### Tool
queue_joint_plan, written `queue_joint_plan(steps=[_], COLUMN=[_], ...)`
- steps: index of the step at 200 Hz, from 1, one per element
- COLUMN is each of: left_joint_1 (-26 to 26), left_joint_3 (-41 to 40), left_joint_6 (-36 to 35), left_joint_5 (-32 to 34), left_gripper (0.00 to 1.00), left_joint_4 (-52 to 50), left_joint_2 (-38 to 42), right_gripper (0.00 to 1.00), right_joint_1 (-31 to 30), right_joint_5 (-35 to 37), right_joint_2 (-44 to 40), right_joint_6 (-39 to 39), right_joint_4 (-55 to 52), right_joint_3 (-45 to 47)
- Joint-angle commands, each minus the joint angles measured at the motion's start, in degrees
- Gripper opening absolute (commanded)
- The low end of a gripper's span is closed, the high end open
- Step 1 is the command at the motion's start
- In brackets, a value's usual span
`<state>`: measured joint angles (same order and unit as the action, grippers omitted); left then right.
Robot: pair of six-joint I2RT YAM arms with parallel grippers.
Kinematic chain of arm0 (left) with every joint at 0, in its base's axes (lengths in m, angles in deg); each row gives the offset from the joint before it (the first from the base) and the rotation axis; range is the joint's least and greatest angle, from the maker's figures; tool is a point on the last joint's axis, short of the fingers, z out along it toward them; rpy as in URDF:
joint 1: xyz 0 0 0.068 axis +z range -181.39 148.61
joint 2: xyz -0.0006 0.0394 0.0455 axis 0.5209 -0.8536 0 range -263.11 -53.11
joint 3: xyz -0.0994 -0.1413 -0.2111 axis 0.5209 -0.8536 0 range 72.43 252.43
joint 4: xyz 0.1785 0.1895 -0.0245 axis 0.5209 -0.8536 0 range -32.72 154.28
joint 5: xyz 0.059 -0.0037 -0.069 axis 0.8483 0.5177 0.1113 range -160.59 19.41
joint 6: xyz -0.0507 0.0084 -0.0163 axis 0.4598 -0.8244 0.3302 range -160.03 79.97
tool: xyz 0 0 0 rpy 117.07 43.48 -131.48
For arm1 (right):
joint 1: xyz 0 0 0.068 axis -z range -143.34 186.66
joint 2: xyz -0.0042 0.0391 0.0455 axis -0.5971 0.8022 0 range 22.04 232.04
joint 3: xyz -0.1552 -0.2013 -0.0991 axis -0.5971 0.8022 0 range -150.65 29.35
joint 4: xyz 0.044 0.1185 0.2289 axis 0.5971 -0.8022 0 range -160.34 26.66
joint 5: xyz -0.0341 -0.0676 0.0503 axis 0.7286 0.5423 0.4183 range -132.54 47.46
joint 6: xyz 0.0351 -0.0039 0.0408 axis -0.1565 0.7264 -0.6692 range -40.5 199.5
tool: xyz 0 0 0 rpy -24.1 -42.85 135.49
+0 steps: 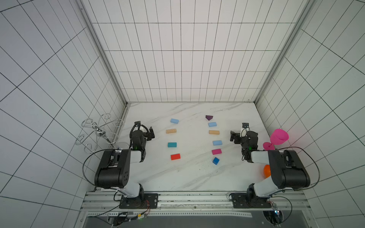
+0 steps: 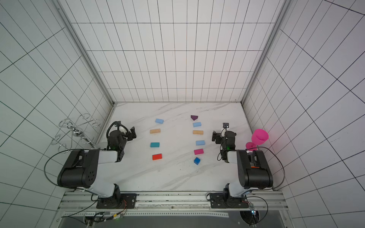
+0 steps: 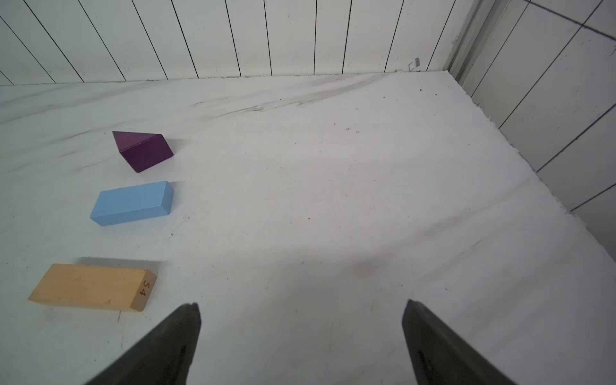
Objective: Assemble a heart with building blocks
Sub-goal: Pick up the building block from the center of the board.
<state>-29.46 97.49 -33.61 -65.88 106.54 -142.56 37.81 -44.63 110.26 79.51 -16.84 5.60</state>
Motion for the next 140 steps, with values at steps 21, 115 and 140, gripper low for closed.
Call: queue_joint_plan(steps=[21,115,140], left_joint_1=[-0.03,-0.04,0.05], left_joint_3=[0.61,0.26,0.93], left_joint_6=[-0.54,-0.65,-0.62], left_joint_5=[0.48,0.46,0.23], left_gripper=[0.99,0.99,0.99], left_joint_4=[2.65,4.14,2.86], left_joint_2=[-0.44,-0.99,-0.96], right_gripper=[0.99,0.99,0.99], right_joint_1=[0.49,0.5,0.51], right_joint_5=[-0.2,-0.2,-0.11], right_joint_2=[0.1,0.1,0.59], right_joint_6=[-0.36,-0.38,-0.47], right_joint_4=[0.24,0.28,-1.09], right_joint_3=[-0.95,-0.95,-2.03])
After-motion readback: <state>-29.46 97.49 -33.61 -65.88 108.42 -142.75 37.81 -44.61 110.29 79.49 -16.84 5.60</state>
